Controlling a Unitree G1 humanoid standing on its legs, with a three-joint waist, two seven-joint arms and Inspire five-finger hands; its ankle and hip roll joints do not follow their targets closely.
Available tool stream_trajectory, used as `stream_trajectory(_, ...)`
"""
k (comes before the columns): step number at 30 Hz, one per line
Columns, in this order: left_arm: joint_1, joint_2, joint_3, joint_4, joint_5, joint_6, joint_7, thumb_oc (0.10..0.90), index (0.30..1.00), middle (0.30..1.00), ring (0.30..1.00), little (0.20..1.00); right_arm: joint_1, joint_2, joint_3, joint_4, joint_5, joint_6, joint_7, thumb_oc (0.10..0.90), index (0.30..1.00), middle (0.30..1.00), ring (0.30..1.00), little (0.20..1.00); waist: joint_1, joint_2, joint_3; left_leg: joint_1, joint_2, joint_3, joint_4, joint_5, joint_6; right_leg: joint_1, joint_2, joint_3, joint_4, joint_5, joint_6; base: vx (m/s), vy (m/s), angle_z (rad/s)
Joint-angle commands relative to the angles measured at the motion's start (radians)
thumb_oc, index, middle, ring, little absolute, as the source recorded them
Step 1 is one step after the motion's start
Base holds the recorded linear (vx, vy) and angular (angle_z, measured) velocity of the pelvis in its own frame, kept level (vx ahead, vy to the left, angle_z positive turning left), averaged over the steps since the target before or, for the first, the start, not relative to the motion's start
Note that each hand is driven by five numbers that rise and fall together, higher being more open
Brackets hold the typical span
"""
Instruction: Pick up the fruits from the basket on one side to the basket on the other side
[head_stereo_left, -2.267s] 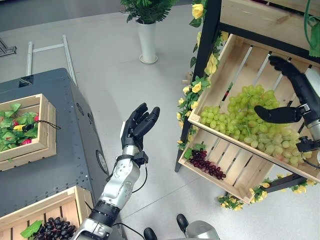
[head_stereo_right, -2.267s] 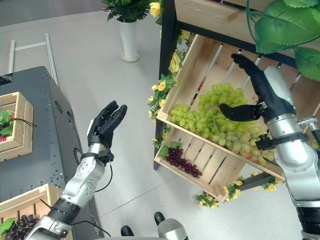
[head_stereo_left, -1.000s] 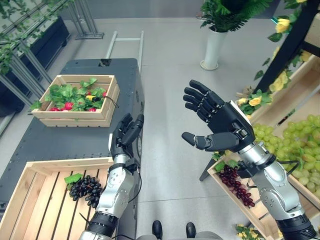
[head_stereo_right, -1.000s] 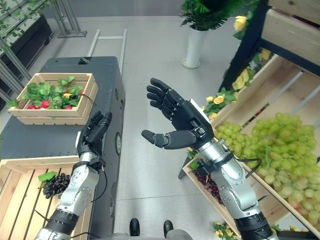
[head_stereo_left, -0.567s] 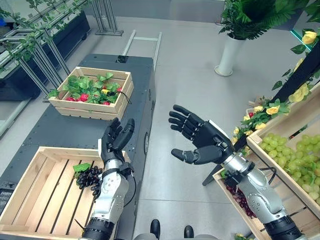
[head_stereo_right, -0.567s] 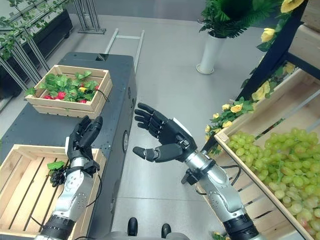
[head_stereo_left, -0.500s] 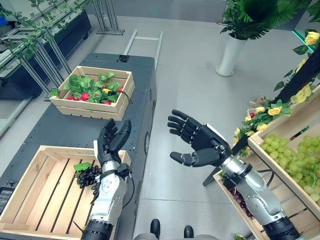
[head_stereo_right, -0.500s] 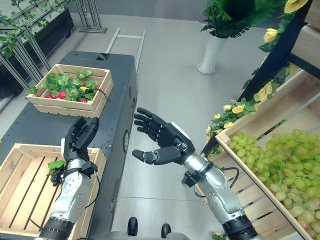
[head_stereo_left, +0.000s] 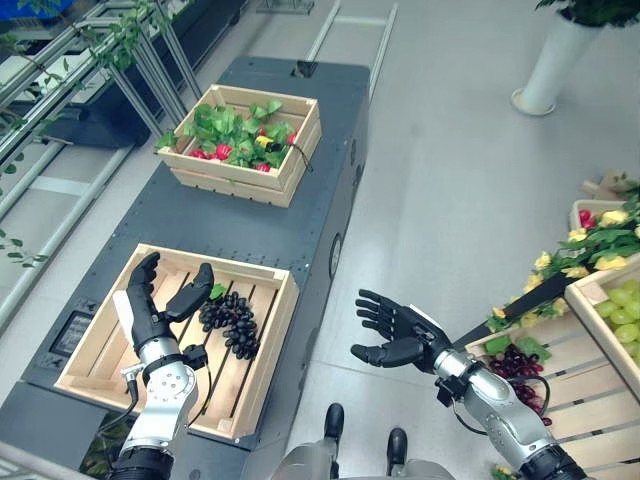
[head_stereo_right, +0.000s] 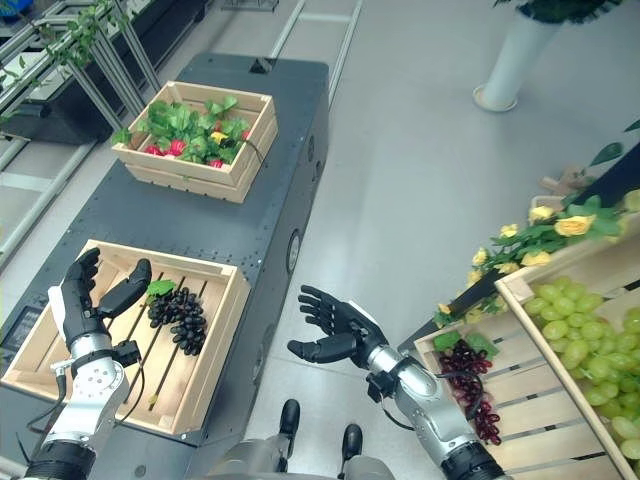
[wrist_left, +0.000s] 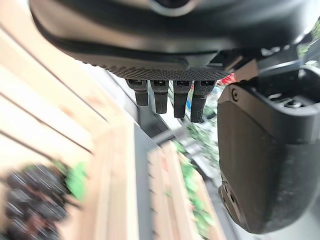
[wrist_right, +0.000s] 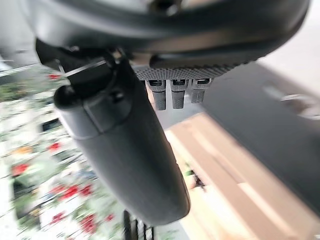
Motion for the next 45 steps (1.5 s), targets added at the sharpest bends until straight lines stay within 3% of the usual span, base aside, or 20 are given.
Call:
stream_trajectory(1,-0.141,0.161,0.048,0.034,0.158,-0.064,0.101,0.8,0.9,0.9,0.9,0.9,-0.064,0.0,0.019,-0.117,-0.033,-0.117,-0.032,0.8,0.9,0.9,0.9,0.9,-0.005,-0.049,0.08,-0.045,-0.05,0.005,0.106,-0.115,-0.019,-0.112,0.017,-0.02,0.167,-0.057,-0.035,-0.04,0.04,0.01)
stream_trajectory(12,-0.289,0.37,-0.065,0.271,0.421,0.047,0.142,0.8,0.9,0.9,0.9,0.9,-0.092,-0.072,0.052,-0.098,-0.046,-0.143,-0.053,0.8,0.9,0.9,0.9,0.9,-0.025,-0.049,0.224,-0.17,-0.057,0.013,0.246,-0.135,-0.021,-0.23,0.023,-0.019,0.304,-0.089,-0.053,-0.04,0.038,0.04)
stream_trajectory(18,-0.388,0.463,-0.171,0.285,0.579,0.178,0.171,0.8,0.9,0.9,0.9,0.9,-0.11,-0.098,0.046,-0.086,-0.051,-0.149,-0.053,0.8,0.9,0.9,0.9,0.9,-0.042,-0.047,0.285,-0.245,-0.065,0.028,0.313,-0.142,-0.015,-0.313,0.02,-0.002,0.382,-0.099,-0.056,-0.03,0.061,0.0)
stream_trajectory(22,-0.452,0.495,-0.226,0.323,0.653,0.215,0.198,0.8,0.9,0.9,0.9,0.9,-0.116,-0.097,0.051,-0.08,-0.051,-0.15,-0.061,0.8,0.9,0.9,0.9,0.9,-0.05,-0.044,0.285,-0.307,-0.067,0.038,0.345,-0.145,-0.016,-0.382,0.019,0.005,0.423,-0.104,-0.056,-0.02,0.056,-0.04)
stream_trajectory(28,-0.517,0.526,-0.331,0.322,0.79,0.314,0.147,0.8,0.9,0.9,0.9,0.9,-0.117,-0.095,0.05,-0.08,-0.025,-0.125,-0.048,0.8,0.9,0.9,0.9,0.9,-0.061,-0.033,0.285,-0.381,-0.065,0.057,0.358,-0.135,-0.022,-0.454,0.015,0.014,0.442,-0.105,-0.056,0.0,0.061,0.0)
stream_trajectory(34,-0.569,0.557,-0.388,0.342,0.789,0.352,0.103,0.8,0.9,0.9,0.9,0.9,-0.141,-0.106,0.059,-0.084,-0.05,-0.122,-0.075,0.8,0.9,0.9,0.9,0.9,-0.065,-0.028,0.285,-0.434,-0.065,0.076,0.376,-0.136,-0.02,-0.515,0.015,0.021,0.469,-0.109,-0.055,-0.01,0.039,-0.01)
stream_trajectory(41,-0.607,0.563,-0.388,0.442,0.801,0.373,0.11,0.8,0.9,0.9,0.9,0.9,-0.145,-0.11,0.044,-0.087,-0.062,-0.124,-0.09,0.8,0.9,0.9,0.9,0.9,-0.073,-0.029,0.285,-0.464,-0.063,0.087,0.397,-0.141,-0.022,-0.546,0.015,0.024,0.492,-0.116,-0.054,0.0,0.037,0.01)
stream_trajectory(45,-0.679,0.56,-0.45,0.496,0.873,0.45,0.07,0.8,0.9,0.9,0.9,0.9,-0.17,-0.108,0.052,-0.083,-0.049,-0.113,-0.093,0.8,0.9,0.9,0.9,0.9,-0.079,-0.037,0.285,-0.473,-0.06,0.092,0.402,-0.142,-0.021,-0.555,0.015,0.022,0.493,-0.113,-0.052,0.0,0.016,0.02)
